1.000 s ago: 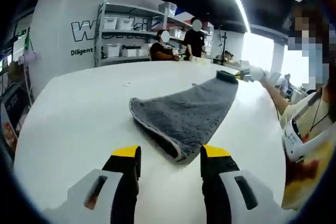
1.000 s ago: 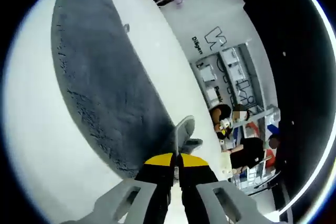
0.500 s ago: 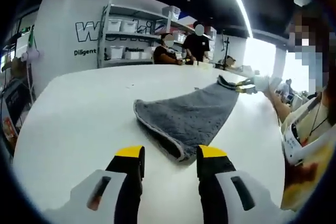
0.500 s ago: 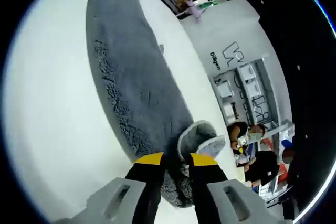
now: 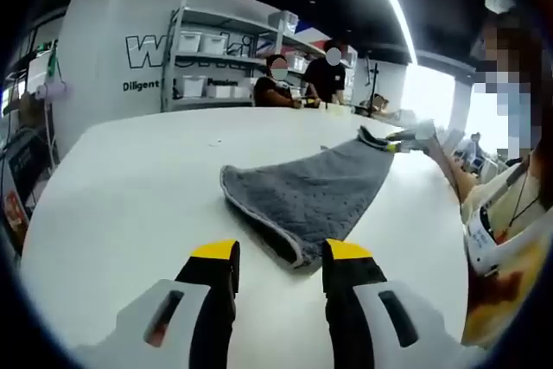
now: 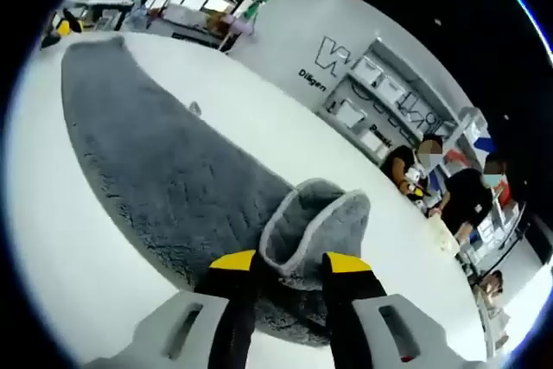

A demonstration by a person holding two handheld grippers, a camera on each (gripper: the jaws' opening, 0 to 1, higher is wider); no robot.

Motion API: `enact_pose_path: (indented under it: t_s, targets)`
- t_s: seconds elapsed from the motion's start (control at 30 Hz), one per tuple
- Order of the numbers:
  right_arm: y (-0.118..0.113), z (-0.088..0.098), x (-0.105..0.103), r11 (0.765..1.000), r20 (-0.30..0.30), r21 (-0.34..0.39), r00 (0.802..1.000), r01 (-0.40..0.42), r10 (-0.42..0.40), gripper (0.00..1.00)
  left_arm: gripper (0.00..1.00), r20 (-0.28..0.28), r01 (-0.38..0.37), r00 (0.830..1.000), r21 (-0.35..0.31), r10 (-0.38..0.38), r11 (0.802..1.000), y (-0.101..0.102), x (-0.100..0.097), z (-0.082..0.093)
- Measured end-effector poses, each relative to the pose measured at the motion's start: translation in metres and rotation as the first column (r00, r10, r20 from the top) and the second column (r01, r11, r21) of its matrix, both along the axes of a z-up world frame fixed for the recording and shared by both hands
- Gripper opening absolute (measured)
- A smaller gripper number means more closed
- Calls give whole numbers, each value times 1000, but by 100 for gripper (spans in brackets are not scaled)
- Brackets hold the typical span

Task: Fold the towel on the table until its edges align and the towel forms a compact rectangular stack.

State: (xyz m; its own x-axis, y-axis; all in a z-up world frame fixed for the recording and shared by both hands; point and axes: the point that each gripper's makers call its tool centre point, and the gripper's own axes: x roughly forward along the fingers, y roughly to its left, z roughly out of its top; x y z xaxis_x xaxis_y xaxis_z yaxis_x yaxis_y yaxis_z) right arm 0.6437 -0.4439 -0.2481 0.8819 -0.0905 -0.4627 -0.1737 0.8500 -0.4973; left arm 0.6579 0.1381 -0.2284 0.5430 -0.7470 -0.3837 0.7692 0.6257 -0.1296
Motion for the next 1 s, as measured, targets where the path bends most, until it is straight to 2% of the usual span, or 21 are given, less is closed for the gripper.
enact_pose_path:
  t_s: [0.07, 0.17, 0.2, 0.33, 0.57, 0.77, 1.0]
  targets:
    - [9, -5, 3, 998, -6, 64, 1000, -27, 27, 18, 37, 0, -2, 1000, 5, 2, 1000, 0, 0, -1]
    - [12, -3, 4, 996, 7, 76, 999, -43, 43, 5, 37, 0, -5, 1000, 11, 5, 1000, 2, 1, -2]
    - [12, -2, 4, 996, 13, 75, 999, -44, 43, 4, 37, -2, -5, 1000, 13, 5, 1000, 3, 1, -2]
    - [12, 9, 3, 994, 52, 95, 998, -47, 43, 2, 37, -6, -4, 1000, 15, 4, 1000, 2, 2, -5]
    - [33, 43, 1, 983, 157, 152, 984, -103, 79, 2, 36, -7, -3, 1000, 11, 3, 1000, 1, 2, -5]
    - [65, 62, 1, 968, 193, 162, 969, -189, 157, 2, 36, -1, -6, 1000, 5, 6, 1000, 4, 2, -2]
    - [99, 70, 4, 952, 204, 153, 951, -264, 231, 2, 36, 0, 6, 1000, 11, -6, 1000, 4, -2, -3]
